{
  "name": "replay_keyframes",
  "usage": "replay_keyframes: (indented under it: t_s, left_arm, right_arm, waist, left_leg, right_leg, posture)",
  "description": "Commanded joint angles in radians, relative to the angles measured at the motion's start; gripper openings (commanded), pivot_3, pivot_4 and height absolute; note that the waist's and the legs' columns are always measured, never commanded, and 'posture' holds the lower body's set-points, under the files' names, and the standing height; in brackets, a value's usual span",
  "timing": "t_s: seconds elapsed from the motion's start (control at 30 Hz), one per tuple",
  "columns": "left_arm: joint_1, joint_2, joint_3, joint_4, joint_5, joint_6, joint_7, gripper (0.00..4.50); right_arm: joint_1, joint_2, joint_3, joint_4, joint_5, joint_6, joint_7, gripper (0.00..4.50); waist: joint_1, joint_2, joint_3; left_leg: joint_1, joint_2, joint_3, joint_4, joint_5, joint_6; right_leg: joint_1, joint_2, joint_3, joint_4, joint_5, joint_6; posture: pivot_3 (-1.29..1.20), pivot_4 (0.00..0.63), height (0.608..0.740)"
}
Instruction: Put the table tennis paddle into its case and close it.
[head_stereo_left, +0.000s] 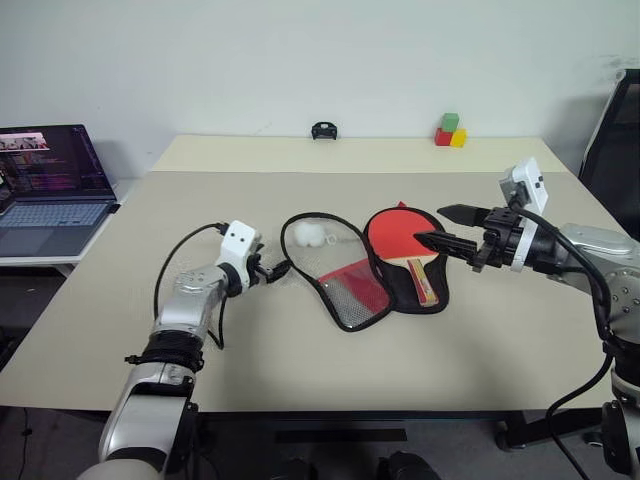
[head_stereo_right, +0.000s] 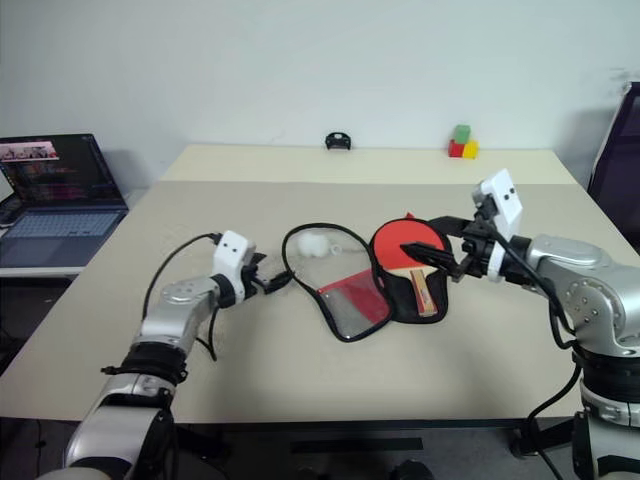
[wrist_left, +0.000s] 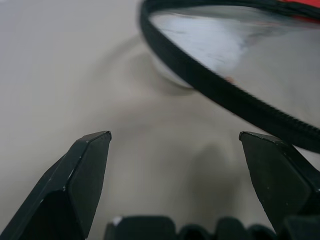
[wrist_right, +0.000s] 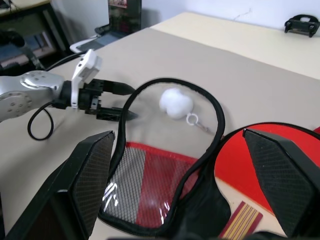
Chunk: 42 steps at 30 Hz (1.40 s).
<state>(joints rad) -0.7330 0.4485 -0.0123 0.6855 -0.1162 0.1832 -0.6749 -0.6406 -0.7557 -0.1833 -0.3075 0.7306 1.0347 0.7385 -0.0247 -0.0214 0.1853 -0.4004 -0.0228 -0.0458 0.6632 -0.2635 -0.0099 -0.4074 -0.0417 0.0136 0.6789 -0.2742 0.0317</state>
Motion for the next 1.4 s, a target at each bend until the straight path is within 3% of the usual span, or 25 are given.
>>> replay_keyframes:
  t_s: [0.03, 0.3, 0.6, 0.8, 0.93, 1.13, 1.27, 1.4]
  left_arm:
    - [-0.045, -0.014, -0.002, 0.009, 0.003, -0.028, -0.027, 4.5]
    - [-0.064, -0.055, 0.001, -0.005, -0.01, -0.022, -0.061, 4.5]
    - [-0.131, -0.219, -0.013, -0.296, -0.133, 0.177, -0.105, 4.5]
    - [-0.268, -0.4, -0.03, -0.12, -0.114, 0.095, -0.043, 4.5]
    - [-0.363, -0.448, -0.004, 0.032, -0.108, 0.009, 0.007, 4.5]
    - [-0.338, -0.405, 0.016, -0.044, -0.147, -0.014, -0.077, 4.5]
    - [-0.181, -0.289, -0.028, -0.357, -0.243, 0.103, -0.291, 4.5]
    - [-0.004, -0.109, -0.024, -0.652, -0.337, 0.251, -0.401, 4.5]
  right_arm:
    - [0.012, -0.055, -0.043, -0.036, 0.035, -0.031, 0.064, 4.49]
    - [0.025, -0.17, -0.054, -0.007, 0.023, -0.071, 0.156, 4.49]
    - [0.051, -0.206, -0.085, -0.019, 0.033, -0.071, 0.153, 4.49]
    - [0.069, -0.21, -0.111, -0.018, 0.033, -0.06, 0.119, 4.49]
    - [0.072, -0.205, -0.115, -0.022, 0.027, -0.053, 0.085, 4.49]
    - [0.108, -0.187, -0.1, -0.032, 0.021, -0.056, 0.047, 4.49]
    - [0.14, -0.172, -0.076, -0.013, 0.004, -0.054, 0.02, 4.49]
    - [0.14, -0.146, -0.026, 0.058, -0.056, -0.074, -0.01, 4.49]
  waist:
    - [0.0, 0.0, 0.0]
    - [0.0, 0.0, 0.0]
    - [0.005, -0.001, 0.001]
    - [0.013, -0.001, 0.001]
    - [0.012, -0.002, 0.001]
    - [0.012, -0.002, 0.001]
    - [0.003, -0.001, 0.001]
    - [-0.005, -0.001, 0.001]
  left_leg:
    - [0.0, 0.0, 0.0, 0.0, 0.0, 0.0]
    - [0.0, 0.0, 0.0, 0.001, 0.0, 0.0]
    - [-0.001, 0.0, 0.0, 0.001, 0.0, 0.0]
    - [0.0, -0.001, 0.001, 0.002, 0.0, 0.0]
    - [0.001, 0.0, 0.002, 0.001, 0.0, 0.0]
    - [0.001, 0.0, 0.002, 0.001, 0.0, 0.0]
    - [0.001, 0.0, 0.002, 0.001, 0.0, -0.001]
    - [0.001, 0.001, 0.002, 0.001, 0.001, -0.001]
  right_leg:
    - [0.0, 0.0, 0.0, 0.0, 0.0, 0.0]
    - [0.0, 0.0, 0.0, 0.0, 0.0, 0.0]
    - [0.0, 0.0, 0.0, 0.0, 0.0, 0.0]
    - [0.001, 0.002, 0.0, 0.0, 0.0, 0.0]
    - [0.001, 0.002, 0.001, 0.001, 0.0, 0.0]
    - [0.001, 0.002, 0.001, 0.0, 0.0, 0.0]
    - [0.001, 0.002, 0.002, 0.0, 0.0, 0.0]
    - [0.0, 0.002, 0.003, 0.001, 0.0, 0.0]
  posture:
    - [0.0, 0.15, 0.74]
    - [0.0, 0.15, 0.74]
    - [0.0, 0.15, 0.74]
    - [0.0, 0.15, 0.74]
    - [0.0, 0.15, 0.74]
    - [0.0, 0.15, 0.74]
    - [0.0, 0.15, 0.74]
    - [0.0, 0.15, 0.74]
